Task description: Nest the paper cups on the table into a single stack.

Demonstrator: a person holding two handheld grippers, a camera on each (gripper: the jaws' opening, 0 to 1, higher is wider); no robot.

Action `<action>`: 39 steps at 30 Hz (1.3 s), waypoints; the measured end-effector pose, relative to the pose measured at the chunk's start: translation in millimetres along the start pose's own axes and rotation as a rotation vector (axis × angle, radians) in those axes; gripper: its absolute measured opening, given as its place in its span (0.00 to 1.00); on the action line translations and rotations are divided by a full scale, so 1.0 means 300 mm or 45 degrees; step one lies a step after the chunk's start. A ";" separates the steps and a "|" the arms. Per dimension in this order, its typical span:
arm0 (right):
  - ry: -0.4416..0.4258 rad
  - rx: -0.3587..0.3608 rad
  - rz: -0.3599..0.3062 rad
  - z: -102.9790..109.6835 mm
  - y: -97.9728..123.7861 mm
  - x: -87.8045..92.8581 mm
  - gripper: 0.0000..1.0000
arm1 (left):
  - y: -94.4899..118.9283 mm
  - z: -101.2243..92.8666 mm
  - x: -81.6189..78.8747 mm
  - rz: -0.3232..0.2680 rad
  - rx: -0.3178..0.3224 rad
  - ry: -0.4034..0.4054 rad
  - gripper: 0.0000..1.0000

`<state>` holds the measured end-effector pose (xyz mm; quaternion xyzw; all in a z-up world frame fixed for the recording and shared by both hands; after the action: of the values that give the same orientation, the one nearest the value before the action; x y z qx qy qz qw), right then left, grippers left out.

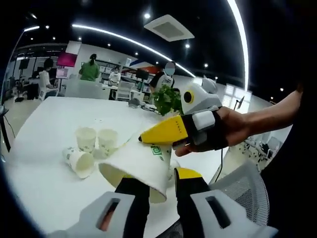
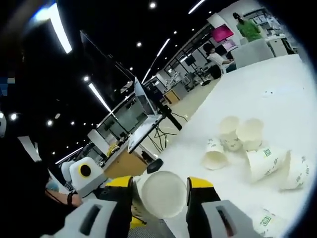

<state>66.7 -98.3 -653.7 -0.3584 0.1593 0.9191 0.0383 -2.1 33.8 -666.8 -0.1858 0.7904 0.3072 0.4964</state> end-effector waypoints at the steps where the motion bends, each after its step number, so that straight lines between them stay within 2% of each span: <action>1: 0.005 0.010 -0.002 0.001 -0.004 0.002 0.41 | -0.002 0.002 0.001 -0.001 0.001 0.001 0.20; 3: 0.023 0.022 0.006 0.005 -0.018 0.011 0.41 | -0.012 -0.001 -0.003 0.001 0.007 -0.004 0.19; 9: -0.016 -0.012 -0.038 0.023 -0.030 0.011 0.41 | -0.023 0.002 -0.005 -0.016 0.007 0.012 0.15; 14: 0.009 -0.016 -0.027 0.032 -0.034 0.008 0.41 | -0.025 0.025 0.011 -0.013 0.006 0.032 0.10; 19: 0.045 -0.016 0.006 0.030 -0.030 0.012 0.41 | -0.021 0.018 0.016 0.008 0.024 0.027 0.07; 21: 0.080 0.007 0.020 0.022 -0.024 0.014 0.35 | -0.020 0.011 0.022 0.040 0.043 0.003 0.01; 22: 0.133 0.066 0.031 0.006 -0.017 0.014 0.31 | -0.020 0.006 0.024 0.053 0.064 0.005 0.00; 23: 0.115 0.042 0.041 0.014 -0.016 0.018 0.29 | -0.018 0.011 0.024 0.055 0.052 -0.004 0.00; 27: 0.135 0.040 0.060 0.016 -0.005 0.022 0.30 | -0.017 0.013 0.027 0.087 0.067 -0.019 0.00; 31: 0.174 0.080 0.084 0.009 0.007 0.031 0.32 | -0.017 0.011 0.029 0.195 0.054 -0.116 0.00; 34: 0.214 0.124 0.106 0.003 0.018 0.041 0.34 | -0.025 0.025 0.031 0.263 0.046 -0.195 0.00; 39: 0.310 0.215 0.188 -0.018 0.034 0.065 0.42 | -0.042 0.058 0.038 0.316 0.039 -0.224 0.00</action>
<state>54.0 -110.5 -667.9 -0.4500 0.2655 0.8525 -0.0191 12.2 36.3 -686.4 -0.0514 0.7655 0.3691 0.5246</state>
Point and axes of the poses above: the point that each gripper's makers call its tool centre point, and the gripper's own axes: y roughly backward along the fingers, z roughly to its left, x roughly out of its underside, the point moved 9 cm from there along y, roughly backward along the fingers, and after that the axes turned 4 degrees about z, right-handed, at the moved point
